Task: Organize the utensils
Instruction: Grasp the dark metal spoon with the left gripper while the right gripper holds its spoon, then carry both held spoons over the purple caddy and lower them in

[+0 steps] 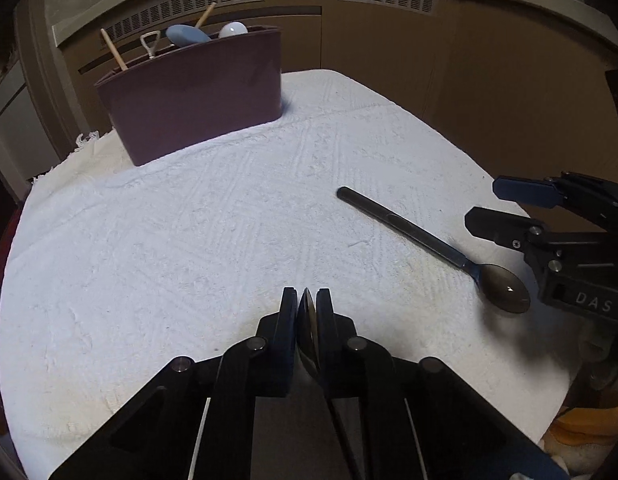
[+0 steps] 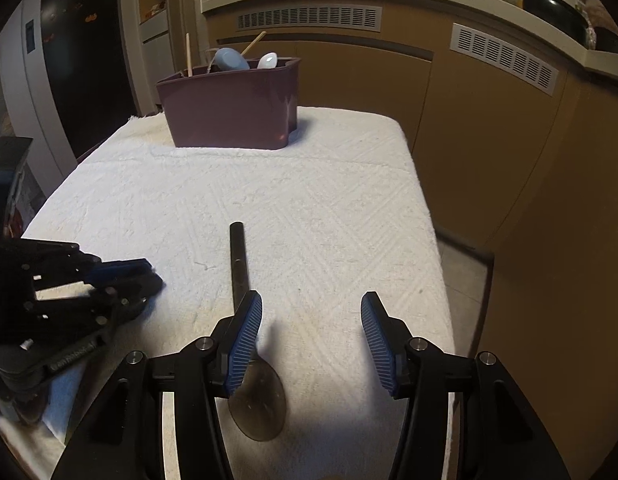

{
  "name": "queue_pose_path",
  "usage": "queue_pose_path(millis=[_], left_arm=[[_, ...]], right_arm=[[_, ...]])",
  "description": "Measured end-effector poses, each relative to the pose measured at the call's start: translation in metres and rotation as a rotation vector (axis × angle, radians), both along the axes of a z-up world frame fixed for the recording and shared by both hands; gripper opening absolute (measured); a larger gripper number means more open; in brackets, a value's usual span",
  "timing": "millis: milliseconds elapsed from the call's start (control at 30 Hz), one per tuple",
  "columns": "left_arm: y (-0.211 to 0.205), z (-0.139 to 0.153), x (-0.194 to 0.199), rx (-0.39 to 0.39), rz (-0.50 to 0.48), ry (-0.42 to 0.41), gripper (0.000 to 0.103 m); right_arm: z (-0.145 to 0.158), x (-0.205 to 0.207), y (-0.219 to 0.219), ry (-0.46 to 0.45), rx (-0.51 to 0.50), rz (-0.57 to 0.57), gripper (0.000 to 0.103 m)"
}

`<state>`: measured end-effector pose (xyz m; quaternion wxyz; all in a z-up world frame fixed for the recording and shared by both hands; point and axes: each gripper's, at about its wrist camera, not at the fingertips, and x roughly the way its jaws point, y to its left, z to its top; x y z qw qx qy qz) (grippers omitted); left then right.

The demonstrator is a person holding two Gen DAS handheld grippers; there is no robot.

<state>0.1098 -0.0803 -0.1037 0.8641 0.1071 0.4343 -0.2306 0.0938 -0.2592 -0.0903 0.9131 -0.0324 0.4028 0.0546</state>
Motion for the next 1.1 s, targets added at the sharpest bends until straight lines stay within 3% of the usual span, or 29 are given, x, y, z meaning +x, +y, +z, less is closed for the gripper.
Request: queue_pose_path(millis=[267,367,600,700,800,933,1100], left_arm=[[0.054,0.018,0.009,-0.118,0.077,-0.009,0.007],[0.062,0.028,0.008,-0.162,0.096,-0.006,0.007],[0.079,0.037,0.008,-0.201,0.120,-0.007,0.007],[0.082,0.033,0.011,-0.212,0.127,0.011,0.007],[0.082,0.032,0.012,-0.227,0.119,0.020,0.007],[0.084,0.037,0.008,-0.239,0.108,0.010,0.007],[0.090,0.057,0.004,-0.258,0.110,-0.031,0.007]], right_arm=[[-0.003,0.021,0.032,0.048,0.011,0.126,0.052],[-0.006,0.039,0.048,0.070,0.006,0.183,0.049],[-0.022,0.075,0.056,0.157,0.004,0.195,0.037],[-0.023,0.070,0.060,0.142,-0.030,0.214,0.032],[-0.022,0.065,0.062,0.147,-0.040,0.223,0.013],[-0.016,0.059,0.059,0.146,-0.041,0.209,0.013],[0.016,0.044,0.052,0.079,0.038,0.200,0.013]])
